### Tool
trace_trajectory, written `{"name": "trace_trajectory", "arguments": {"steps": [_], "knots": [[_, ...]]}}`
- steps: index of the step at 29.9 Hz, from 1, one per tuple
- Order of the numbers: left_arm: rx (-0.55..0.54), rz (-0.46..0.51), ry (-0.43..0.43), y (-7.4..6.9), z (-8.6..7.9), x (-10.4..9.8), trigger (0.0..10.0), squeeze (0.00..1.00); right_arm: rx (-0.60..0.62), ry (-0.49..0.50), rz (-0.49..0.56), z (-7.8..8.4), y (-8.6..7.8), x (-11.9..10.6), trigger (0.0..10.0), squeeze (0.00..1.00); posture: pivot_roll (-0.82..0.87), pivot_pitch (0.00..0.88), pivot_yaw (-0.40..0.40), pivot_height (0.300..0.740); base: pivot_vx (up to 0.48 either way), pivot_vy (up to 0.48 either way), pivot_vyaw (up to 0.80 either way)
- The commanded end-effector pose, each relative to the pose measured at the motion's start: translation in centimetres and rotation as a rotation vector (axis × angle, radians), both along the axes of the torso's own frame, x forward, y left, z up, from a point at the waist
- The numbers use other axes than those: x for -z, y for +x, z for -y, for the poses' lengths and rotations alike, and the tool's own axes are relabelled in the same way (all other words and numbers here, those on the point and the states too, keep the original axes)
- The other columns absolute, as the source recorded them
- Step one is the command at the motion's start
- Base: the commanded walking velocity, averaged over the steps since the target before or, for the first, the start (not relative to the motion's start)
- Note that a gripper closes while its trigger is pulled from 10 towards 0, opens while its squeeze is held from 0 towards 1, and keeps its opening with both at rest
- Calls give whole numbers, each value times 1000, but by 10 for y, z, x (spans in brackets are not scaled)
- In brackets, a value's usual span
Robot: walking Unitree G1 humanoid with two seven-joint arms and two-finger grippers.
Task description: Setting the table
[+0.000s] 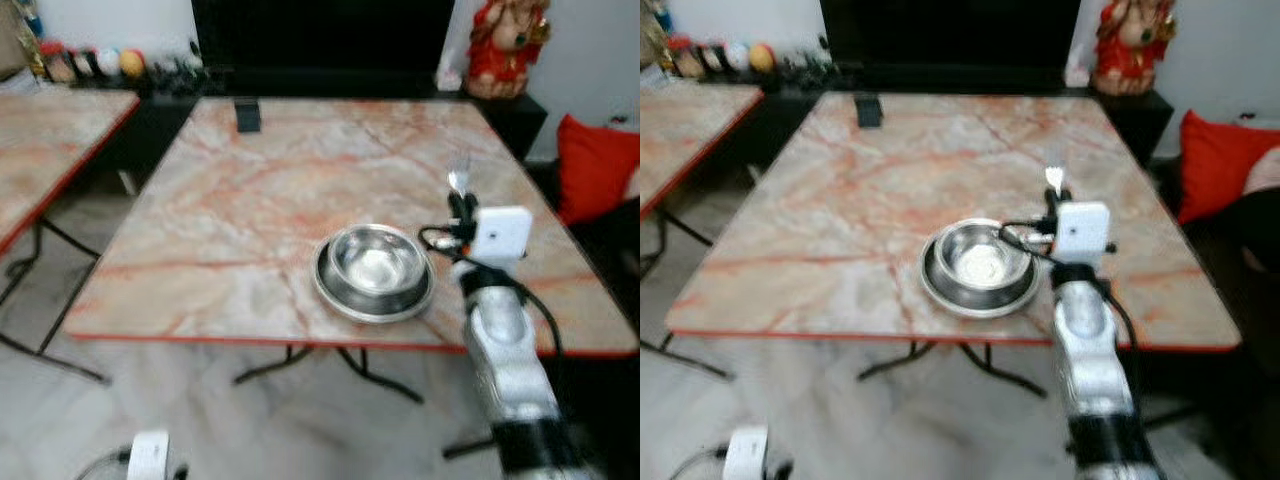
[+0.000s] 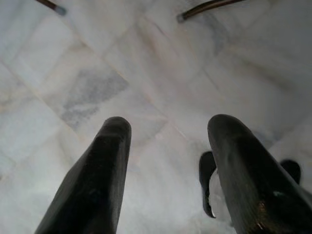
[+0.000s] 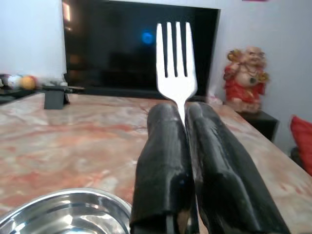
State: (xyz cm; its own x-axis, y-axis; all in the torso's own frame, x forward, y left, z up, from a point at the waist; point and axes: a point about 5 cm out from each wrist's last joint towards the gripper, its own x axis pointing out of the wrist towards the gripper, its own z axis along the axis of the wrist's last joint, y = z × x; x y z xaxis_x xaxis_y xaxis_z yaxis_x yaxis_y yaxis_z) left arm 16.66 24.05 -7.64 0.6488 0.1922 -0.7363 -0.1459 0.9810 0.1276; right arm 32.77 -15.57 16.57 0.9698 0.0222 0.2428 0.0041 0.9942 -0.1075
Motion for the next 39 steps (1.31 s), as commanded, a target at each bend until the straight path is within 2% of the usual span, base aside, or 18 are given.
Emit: {"name": "trace_trajectory", "arguments": {"steps": [1,22,26,29,39], "knots": [[2,-2,6,-1,-3,0,10000,0,17,-5,14,6,0,-4,10000,0,-82,0,28,720,0,0,0],[-16,11,-26,-1,-5,-1,10000,0,70,19,-13,13,4,-3,10000,0,-80,0,33,720,0,0,0],[-20,11,-23,0,-5,-1,10000,0,48,15,-16,10,5,-2,10000,0,-80,0,32,720,0,0,-744],[-33,7,-24,-2,-7,-1,10000,0,38,8,1,7,5,-5,10000,0,-80,0,31,720,0,0,0],[-98,-32,-37,-18,-13,4,10000,0,41,15,-6,7,5,-4,10000,0,-75,0,35,720,219,0,0]]}}
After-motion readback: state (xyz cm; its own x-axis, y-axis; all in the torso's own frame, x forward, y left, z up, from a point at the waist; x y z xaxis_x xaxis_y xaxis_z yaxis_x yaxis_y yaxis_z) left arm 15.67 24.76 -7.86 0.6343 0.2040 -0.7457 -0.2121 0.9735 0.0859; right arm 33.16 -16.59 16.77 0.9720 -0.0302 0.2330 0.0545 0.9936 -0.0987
